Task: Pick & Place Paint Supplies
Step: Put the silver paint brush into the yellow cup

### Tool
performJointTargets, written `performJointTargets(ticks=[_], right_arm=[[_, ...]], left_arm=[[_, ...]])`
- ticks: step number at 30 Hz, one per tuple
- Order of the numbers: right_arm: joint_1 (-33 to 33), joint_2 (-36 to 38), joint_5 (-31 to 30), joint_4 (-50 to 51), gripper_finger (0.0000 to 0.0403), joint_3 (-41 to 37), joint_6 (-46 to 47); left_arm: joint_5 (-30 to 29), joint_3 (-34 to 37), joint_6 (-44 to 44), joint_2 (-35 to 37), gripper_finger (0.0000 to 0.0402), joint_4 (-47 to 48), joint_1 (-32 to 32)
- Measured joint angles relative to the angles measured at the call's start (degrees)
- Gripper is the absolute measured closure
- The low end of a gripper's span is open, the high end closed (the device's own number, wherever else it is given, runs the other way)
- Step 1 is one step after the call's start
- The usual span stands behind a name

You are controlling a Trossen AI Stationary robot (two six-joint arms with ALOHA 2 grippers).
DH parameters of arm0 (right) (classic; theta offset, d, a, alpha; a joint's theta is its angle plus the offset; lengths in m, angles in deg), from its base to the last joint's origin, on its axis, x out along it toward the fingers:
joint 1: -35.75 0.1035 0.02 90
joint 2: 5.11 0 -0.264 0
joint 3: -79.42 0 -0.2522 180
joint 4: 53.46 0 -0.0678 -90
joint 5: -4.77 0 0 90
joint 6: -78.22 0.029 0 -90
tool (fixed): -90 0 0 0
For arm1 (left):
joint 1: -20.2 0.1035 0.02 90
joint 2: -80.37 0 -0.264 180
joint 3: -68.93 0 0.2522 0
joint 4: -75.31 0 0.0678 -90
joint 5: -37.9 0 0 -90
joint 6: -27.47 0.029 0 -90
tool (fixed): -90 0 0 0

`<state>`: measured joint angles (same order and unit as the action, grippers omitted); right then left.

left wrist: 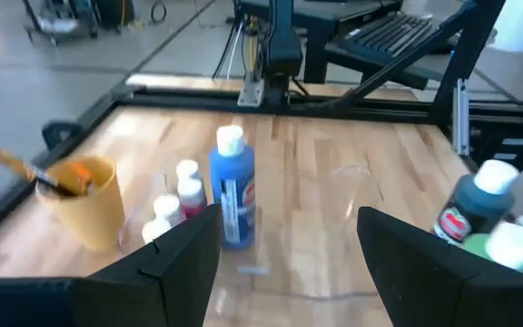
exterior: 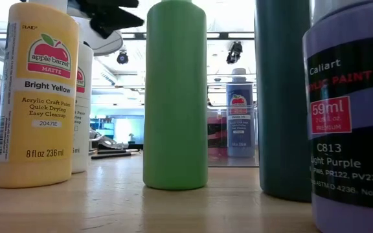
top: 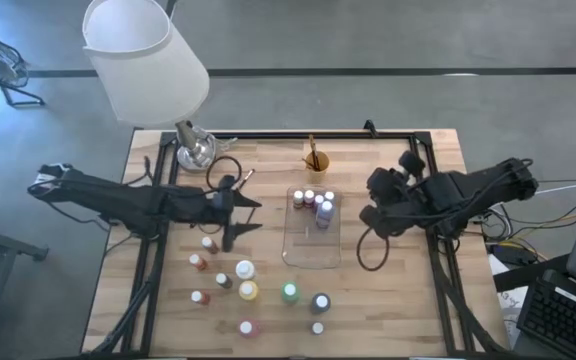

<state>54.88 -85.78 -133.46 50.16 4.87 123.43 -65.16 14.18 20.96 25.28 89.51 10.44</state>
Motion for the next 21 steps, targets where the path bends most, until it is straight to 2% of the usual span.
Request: performJointTargets(ticks=[5,10,13,16,21], right_arm=[[-0.4,0.0,0.0,0.1,0.0344,-1.5,-1.0],[-0.4,2.2,-5.8,0.1,0.0345,-7.2,-1.0],[-0.4,5.0,-9.3,-0.2,0.0341,-12.5,3.3],[-0.4,9.4,-12.3,-2.7,0.0340,-19.7,9.2],[-0.4,17.4,-13.4,-14.8,0.0351,-33.5,12.1]], left_arm=[[0.1,-1.0,-10.5,5.3,0.0140,10.6,0.0],[-8.4,-3.9,-11.5,9.1,0.0140,19.7,0.0],[-13.4,-4.3,-8.9,10.4,0.0140,20.0,0.0],[-16.1,-4.5,-9.0,10.6,0.0140,20.2,0.2],[-20.8,-4.5,-8.6,10.2,0.0140,20.5,0.4]])
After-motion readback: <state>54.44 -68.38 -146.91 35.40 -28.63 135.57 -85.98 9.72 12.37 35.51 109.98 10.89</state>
